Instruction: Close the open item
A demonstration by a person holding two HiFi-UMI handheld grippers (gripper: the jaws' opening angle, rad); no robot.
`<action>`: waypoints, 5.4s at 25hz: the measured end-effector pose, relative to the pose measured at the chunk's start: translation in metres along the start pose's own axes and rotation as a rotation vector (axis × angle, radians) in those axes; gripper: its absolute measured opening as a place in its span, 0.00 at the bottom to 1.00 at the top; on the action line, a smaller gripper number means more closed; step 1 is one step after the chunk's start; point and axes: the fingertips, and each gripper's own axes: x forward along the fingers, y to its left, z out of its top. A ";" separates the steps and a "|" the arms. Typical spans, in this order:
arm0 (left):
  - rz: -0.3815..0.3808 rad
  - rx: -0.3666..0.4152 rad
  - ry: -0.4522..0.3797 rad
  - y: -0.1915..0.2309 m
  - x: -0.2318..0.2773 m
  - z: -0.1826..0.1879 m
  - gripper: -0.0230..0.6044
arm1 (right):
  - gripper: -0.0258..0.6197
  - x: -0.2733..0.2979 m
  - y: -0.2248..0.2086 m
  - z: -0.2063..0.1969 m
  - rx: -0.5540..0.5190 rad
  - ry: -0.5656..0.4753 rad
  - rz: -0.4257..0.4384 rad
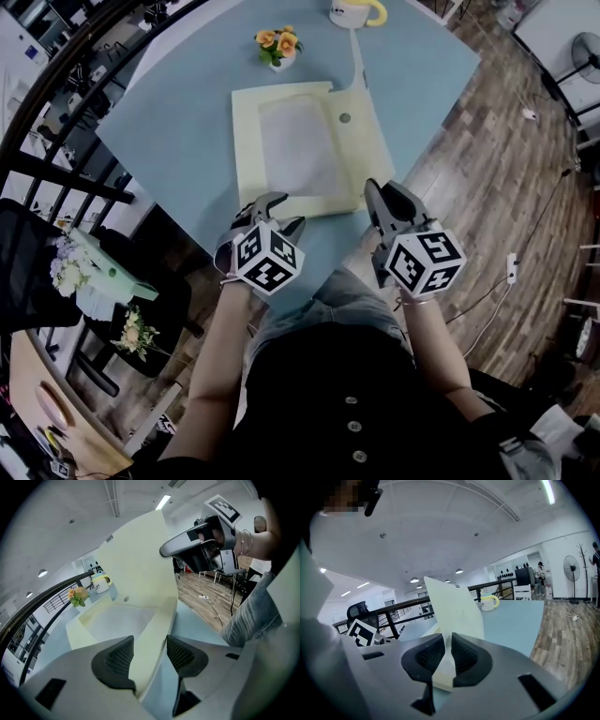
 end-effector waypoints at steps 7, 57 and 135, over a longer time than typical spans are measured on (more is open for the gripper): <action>0.009 -0.063 -0.060 0.005 -0.005 0.007 0.40 | 0.11 0.009 0.013 -0.004 -0.039 0.018 0.032; 0.099 -0.422 -0.182 0.058 -0.040 -0.043 0.28 | 0.16 0.069 0.098 -0.069 -0.317 0.245 0.235; 0.001 -0.909 -0.282 0.183 -0.011 -0.022 0.23 | 0.21 0.071 0.121 -0.098 -0.657 0.334 0.302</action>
